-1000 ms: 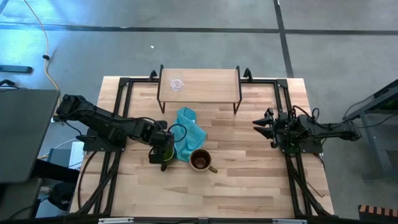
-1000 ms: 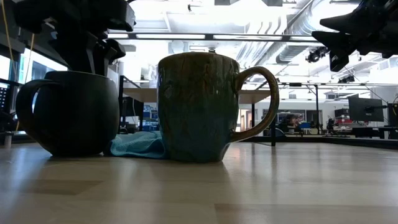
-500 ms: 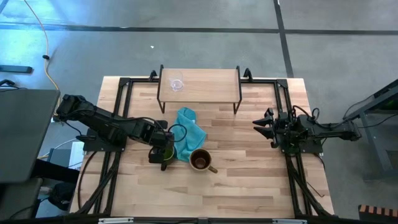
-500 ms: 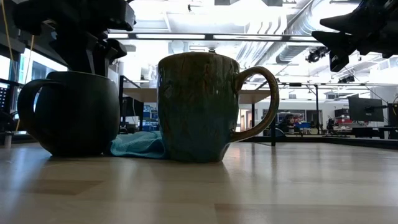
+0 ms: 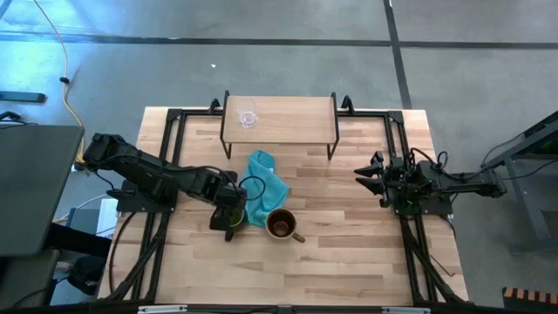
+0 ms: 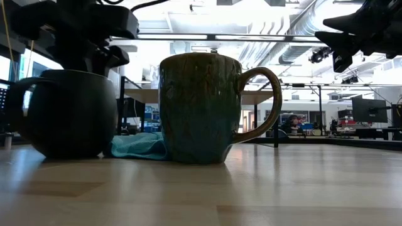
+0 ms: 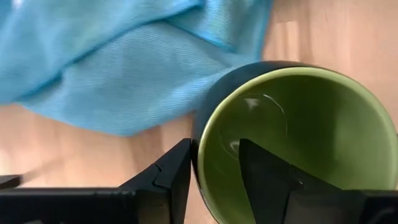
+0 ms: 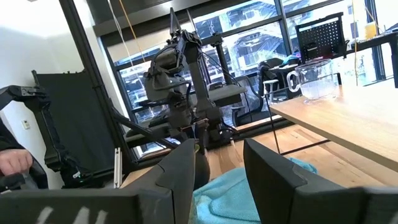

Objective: Stack small to large cups/mugs on shelf
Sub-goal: Put the green mug on the shelf

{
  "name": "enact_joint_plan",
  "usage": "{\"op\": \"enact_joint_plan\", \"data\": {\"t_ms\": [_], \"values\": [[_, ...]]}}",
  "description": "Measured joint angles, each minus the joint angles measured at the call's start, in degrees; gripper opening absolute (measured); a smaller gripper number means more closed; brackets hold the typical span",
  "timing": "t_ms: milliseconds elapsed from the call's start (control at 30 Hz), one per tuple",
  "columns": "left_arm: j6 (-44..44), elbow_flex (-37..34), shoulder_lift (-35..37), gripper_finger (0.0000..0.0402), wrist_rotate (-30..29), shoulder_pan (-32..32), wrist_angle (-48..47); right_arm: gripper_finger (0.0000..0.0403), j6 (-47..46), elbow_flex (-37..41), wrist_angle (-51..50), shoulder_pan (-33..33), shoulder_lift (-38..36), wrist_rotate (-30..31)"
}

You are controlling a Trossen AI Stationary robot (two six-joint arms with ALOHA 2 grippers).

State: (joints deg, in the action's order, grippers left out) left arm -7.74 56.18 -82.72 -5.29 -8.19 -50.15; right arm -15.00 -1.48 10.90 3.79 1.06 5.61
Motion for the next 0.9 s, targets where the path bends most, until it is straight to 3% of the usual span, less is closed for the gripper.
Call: {"op": "enact_joint_plan", "data": {"t_ms": [300,533,900], "values": [[-0.6,-0.1,-0.1,0.0114,0.6,-0.1,0.4,0.0128,0.0,0.0,-0.4,0.0,0.0,0.0],[-1.9,-0.2,-0.2,0.0013,-1.1,0.0,0.0,0.0128,0.5,0.0,-0.5,0.0,0.0,0.0],[-7.3,-0.2,-0.1,0.0005,-0.1,-0.1,-2.0,0.0128,0.5,0.0,-0.8,0.0,0.0,0.0]]}}
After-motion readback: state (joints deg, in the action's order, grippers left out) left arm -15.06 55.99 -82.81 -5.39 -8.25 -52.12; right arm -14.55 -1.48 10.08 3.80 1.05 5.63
